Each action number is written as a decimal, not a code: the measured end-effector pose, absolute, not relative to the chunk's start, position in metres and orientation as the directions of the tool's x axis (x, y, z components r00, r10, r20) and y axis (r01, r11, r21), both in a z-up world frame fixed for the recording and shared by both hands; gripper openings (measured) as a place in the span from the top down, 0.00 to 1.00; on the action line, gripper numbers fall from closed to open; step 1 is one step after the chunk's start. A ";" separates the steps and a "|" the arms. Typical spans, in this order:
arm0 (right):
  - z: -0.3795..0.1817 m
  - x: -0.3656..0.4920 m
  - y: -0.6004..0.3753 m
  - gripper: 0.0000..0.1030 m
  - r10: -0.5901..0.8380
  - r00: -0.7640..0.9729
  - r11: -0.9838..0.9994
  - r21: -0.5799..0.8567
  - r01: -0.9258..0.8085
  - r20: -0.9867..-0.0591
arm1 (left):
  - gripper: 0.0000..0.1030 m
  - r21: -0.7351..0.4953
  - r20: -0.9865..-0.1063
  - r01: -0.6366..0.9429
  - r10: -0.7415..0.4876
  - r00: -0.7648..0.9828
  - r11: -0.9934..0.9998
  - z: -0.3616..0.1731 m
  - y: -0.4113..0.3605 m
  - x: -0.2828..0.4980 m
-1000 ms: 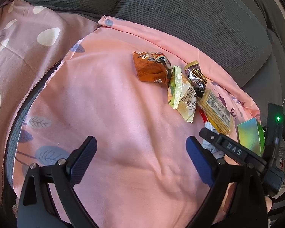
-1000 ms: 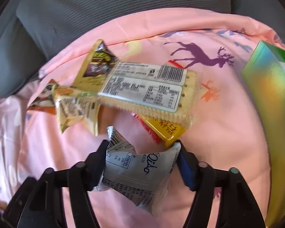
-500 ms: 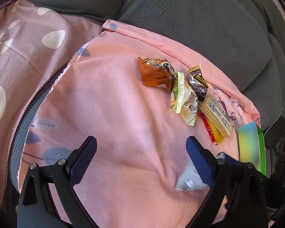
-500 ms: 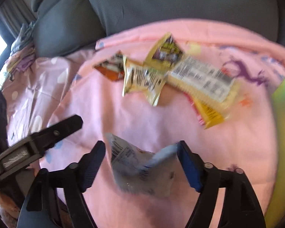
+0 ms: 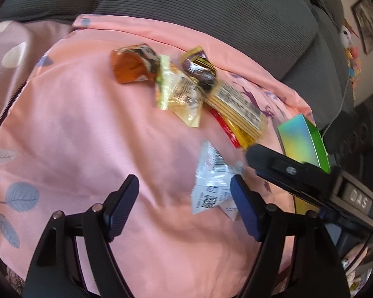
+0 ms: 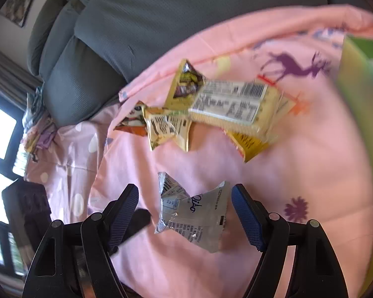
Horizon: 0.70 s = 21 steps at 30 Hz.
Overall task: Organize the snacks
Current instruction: 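Grasp the white wafer packet with the right gripper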
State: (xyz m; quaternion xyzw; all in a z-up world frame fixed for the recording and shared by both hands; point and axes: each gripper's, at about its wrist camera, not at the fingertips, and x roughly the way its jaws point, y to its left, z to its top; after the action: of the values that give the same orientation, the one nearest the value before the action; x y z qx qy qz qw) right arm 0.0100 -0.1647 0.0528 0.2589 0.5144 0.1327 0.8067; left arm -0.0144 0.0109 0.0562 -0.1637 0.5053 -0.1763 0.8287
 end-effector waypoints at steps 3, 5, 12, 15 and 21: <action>0.040 0.013 -0.162 0.24 0.494 0.406 0.822 0.565 0.068 -0.768 | 0.31 -0.458 -0.772 0.173 -0.486 0.408 0.872 0.052 -0.002 -0.015; 0.036 0.015 -0.161 0.24 0.502 0.390 0.821 0.567 0.066 -0.772 | 0.34 -0.474 -0.759 0.188 -0.508 0.408 0.860 0.052 -0.005 -0.015; 0.025 0.017 -0.164 0.24 0.512 0.372 0.810 0.579 0.090 -0.774 | 0.42 -0.534 -0.734 0.189 -0.563 0.380 0.824 0.045 -0.006 -0.011; 0.024 0.017 -0.164 0.33 0.503 0.376 0.815 0.572 0.092 -0.778 | 0.46 -0.543 -0.727 0.209 -0.579 0.369 0.814 0.046 -0.011 -0.010; 0.022 0.014 -0.165 0.49 0.512 0.383 0.808 0.582 0.089 -0.769 | 0.58 -0.548 -0.720 0.248 -0.601 0.346 0.799 0.047 -0.017 -0.014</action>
State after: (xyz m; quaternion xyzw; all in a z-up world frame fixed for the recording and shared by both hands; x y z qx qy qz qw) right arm 0.0142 -0.1647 0.0219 0.2788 0.5389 0.1349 0.7834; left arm -0.0141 -0.0166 0.0471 -0.1742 0.5067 -0.2647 0.8018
